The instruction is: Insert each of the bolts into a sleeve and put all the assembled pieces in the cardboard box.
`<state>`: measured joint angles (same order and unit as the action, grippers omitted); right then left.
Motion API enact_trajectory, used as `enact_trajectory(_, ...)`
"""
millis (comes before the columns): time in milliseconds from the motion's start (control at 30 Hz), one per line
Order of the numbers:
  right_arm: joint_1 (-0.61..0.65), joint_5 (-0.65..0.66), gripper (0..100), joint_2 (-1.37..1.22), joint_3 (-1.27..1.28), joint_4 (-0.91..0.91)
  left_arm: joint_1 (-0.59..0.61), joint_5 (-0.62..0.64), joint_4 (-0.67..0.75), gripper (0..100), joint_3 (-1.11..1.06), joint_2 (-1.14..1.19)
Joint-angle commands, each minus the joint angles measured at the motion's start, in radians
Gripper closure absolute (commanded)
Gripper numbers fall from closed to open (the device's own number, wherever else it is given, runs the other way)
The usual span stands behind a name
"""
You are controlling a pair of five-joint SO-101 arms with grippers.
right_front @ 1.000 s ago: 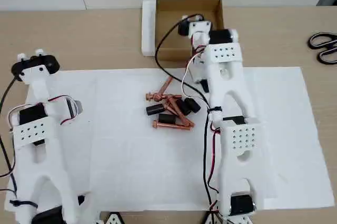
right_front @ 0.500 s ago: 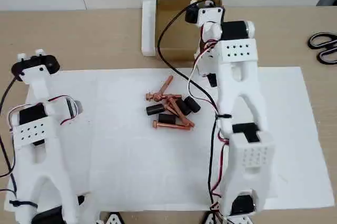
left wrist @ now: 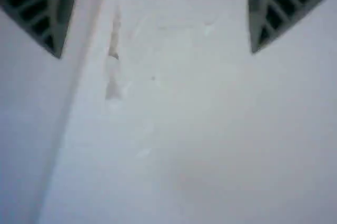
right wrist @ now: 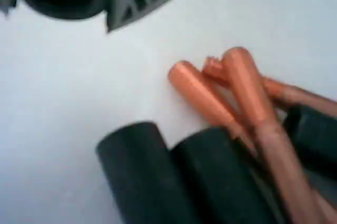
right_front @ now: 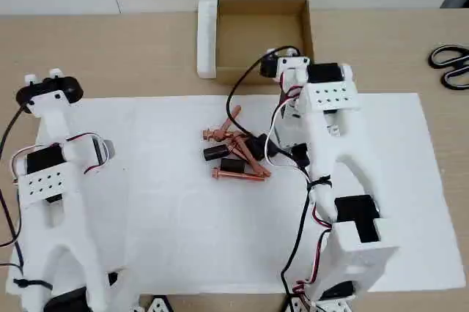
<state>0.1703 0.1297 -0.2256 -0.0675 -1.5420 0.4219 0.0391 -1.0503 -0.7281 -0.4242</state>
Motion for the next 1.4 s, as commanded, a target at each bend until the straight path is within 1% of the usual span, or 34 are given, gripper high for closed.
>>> enact_trajectory(0,-0.028,-0.012,98.7,0.067,0.114,0.148,-0.008,0.008,-0.008,78,0.007,-0.011)
enact_trajectory(67,-0.053,-0.012,98.7,0.067,0.167,0.239,-0.008,0.008,-0.008,78,0.007,-0.011)
enact_trajectory(133,-0.073,-0.014,98.7,0.067,0.181,0.283,-0.008,0.008,-0.008,78,0.007,-0.011)
enact_trajectory(533,-0.074,-0.063,98.1,0.053,0.186,0.386,-0.008,0.008,-0.006,78,0.005,-0.006)
enact_trajectory(733,-0.074,-0.066,89.0,-0.005,0.186,0.38,-0.008,0.008,-0.005,78,0.005,-0.006)
enact_trajectory(900,-0.073,-0.066,88.7,-0.008,0.18,0.351,-0.008,0.008,-0.003,78,0.005,-0.006)
enact_trajectory(1033,-0.073,-0.064,88.6,0.012,0.141,0.266,-0.008,0.008,-0.003,78,0.005,-0.006)
enact_trajectory(1200,-0.074,-0.064,79.9,0.045,0.127,0.246,-0.008,0.008,-0.003,78,0.005,-0.006)
enact_trajectory(1367,-0.077,-0.064,79.3,0.044,0.132,0.246,-0.008,0.008,-0.005,78,0.005,-0.006)
